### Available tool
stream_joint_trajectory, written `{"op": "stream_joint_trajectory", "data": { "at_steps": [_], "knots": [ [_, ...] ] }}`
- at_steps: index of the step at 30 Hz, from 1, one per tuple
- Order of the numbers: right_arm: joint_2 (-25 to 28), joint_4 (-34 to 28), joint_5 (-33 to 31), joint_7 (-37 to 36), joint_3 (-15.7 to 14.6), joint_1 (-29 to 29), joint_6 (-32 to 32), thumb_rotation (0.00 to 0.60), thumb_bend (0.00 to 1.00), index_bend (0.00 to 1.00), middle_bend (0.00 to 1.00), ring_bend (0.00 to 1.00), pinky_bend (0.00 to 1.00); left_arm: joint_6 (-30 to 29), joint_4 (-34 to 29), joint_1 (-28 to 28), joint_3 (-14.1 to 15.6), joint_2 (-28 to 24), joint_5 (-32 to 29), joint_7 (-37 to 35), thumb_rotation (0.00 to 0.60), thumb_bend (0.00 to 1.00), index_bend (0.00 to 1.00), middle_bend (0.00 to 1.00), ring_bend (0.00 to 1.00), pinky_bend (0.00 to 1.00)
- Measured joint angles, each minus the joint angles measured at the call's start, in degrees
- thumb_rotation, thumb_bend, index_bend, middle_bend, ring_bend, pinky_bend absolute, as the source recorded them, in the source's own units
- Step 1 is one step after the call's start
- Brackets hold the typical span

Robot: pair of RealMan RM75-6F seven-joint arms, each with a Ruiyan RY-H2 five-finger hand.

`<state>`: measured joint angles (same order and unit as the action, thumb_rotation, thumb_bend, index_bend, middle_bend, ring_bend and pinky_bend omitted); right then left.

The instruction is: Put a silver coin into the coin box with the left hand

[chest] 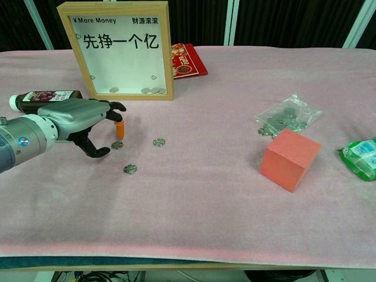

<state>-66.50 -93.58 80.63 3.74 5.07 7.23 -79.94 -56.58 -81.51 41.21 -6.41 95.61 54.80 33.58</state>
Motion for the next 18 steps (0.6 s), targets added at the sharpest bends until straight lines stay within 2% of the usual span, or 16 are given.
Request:
{"op": "stream_joint_trajectory", "data": {
  "at_steps": [18],
  "knots": [
    [0.0, 0.0, 0.0, 0.1, 0.0, 0.0, -0.2, 0.6, 0.13, 0.1, 0.0, 0.11, 0.19, -0.2, -0.4, 0.2, 0.1, -0.3, -0.2, 0.2, 0.6, 0.38, 0.41, 0.05, 0.0, 0.0]
  ]
}}
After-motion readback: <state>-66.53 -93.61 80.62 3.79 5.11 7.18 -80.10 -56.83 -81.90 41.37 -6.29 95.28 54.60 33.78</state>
